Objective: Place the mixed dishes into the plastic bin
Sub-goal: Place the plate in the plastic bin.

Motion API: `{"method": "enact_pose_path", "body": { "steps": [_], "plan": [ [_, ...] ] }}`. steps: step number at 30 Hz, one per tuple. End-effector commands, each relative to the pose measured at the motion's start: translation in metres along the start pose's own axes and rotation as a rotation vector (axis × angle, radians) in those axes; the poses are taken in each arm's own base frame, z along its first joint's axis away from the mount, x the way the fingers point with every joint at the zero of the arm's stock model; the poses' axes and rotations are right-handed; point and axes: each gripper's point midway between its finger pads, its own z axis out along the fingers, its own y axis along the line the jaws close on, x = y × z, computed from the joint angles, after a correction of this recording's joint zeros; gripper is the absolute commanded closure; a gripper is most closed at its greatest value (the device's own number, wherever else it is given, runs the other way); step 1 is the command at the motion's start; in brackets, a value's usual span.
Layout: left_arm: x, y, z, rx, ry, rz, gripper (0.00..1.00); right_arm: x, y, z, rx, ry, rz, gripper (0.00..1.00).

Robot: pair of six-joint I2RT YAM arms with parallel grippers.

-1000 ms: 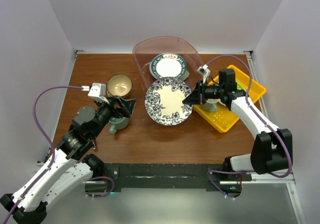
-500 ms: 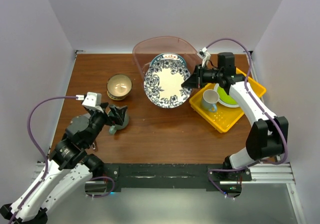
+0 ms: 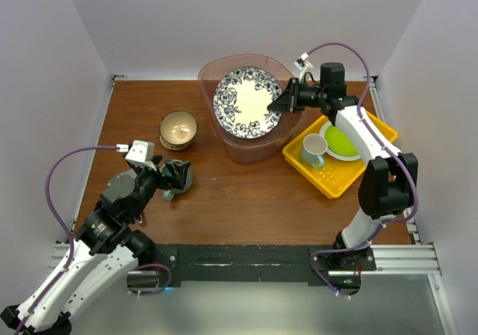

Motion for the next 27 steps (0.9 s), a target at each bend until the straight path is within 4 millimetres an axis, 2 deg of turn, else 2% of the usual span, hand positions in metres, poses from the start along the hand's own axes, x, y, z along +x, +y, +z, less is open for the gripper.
{"method": "enact_pose_path", "body": {
  "steps": [1,8,27],
  "plan": [
    [-0.007,-0.002,0.002,0.009,-0.033,0.017,0.00,-0.065,0.040,-0.009,-0.087,-0.163,-0.112,1.00],
    [-0.009,-0.001,0.001,0.005,-0.043,0.016,0.00,-0.081,0.027,0.005,-0.056,-0.195,-0.081,1.00],
    [-0.011,0.002,0.000,-0.005,-0.053,0.017,0.00,-0.090,-0.027,0.045,0.063,-0.224,-0.016,1.00]
  ]
}}
